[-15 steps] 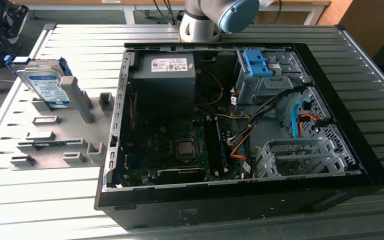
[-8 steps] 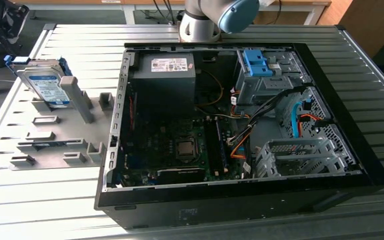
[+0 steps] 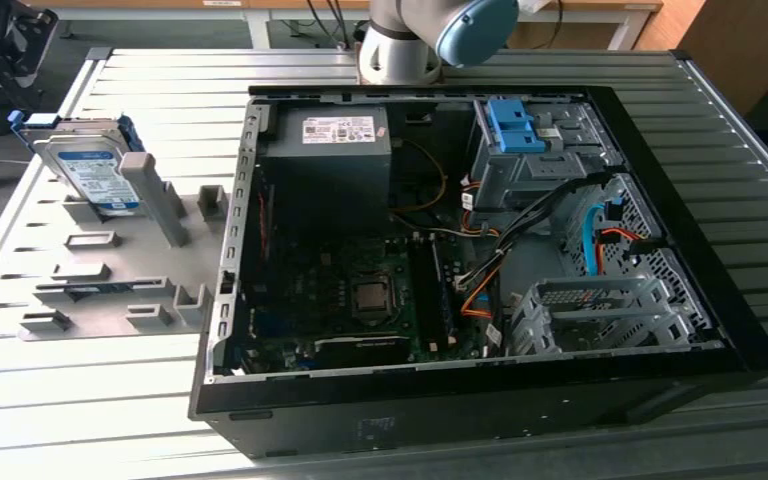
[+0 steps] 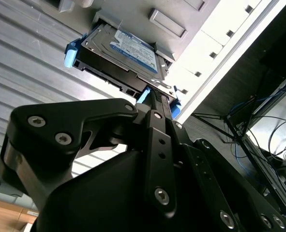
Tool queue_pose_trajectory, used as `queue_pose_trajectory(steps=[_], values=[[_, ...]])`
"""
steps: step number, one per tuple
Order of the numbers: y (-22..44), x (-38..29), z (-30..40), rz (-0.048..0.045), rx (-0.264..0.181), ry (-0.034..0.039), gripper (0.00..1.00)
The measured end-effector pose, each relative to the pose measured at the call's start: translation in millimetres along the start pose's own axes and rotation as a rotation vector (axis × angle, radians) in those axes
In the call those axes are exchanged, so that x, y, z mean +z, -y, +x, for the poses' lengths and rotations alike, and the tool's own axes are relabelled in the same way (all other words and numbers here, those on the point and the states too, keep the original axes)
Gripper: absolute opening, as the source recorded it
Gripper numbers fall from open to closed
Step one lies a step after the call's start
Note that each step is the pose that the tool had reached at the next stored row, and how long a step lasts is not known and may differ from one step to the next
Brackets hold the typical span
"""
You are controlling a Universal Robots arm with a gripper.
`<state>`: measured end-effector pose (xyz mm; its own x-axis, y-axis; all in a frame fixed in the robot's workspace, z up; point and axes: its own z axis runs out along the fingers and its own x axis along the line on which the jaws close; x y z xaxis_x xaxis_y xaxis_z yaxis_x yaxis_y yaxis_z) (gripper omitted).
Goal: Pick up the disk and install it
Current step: 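Pick up the disk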
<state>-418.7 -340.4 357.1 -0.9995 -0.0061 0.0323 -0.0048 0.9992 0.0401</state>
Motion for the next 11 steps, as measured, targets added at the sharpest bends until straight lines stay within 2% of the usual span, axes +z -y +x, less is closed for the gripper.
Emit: queue_pose_trajectory(steps=[11], values=[[0.0, 0.0, 0.0, 0.0001, -0.004, -0.0002, 0.11]])
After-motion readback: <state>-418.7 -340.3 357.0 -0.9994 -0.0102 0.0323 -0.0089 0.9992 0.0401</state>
